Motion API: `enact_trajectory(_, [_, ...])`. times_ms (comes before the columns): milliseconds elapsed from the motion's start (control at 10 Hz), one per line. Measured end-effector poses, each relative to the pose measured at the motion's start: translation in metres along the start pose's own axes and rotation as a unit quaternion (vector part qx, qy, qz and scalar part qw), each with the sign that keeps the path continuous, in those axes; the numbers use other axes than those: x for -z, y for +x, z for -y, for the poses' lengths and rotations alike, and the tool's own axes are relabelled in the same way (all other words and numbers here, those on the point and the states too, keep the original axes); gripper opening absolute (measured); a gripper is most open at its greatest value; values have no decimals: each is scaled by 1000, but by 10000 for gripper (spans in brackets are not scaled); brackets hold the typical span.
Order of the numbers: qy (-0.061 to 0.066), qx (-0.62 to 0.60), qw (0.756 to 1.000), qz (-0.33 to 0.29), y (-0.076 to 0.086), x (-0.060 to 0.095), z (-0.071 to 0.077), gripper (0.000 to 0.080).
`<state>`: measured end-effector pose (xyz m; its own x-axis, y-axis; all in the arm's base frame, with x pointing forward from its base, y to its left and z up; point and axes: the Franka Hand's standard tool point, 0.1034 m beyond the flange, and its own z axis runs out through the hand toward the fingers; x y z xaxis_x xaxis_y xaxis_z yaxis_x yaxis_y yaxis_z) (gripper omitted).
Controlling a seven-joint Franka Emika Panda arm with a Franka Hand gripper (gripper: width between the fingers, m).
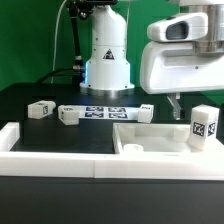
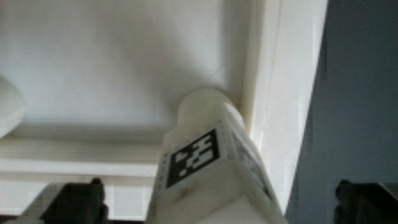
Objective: Assemble one leg
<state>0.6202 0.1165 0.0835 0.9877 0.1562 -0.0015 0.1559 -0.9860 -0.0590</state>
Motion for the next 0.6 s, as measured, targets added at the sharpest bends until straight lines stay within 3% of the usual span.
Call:
enact_trajectory(200, [-16,79,997,0,1,-2,1,648])
enact_trajectory(500, [-16,147,989,1,1,-2,0,648])
enact_trajectory(600, [-16,147,989,1,1,-2,0,534])
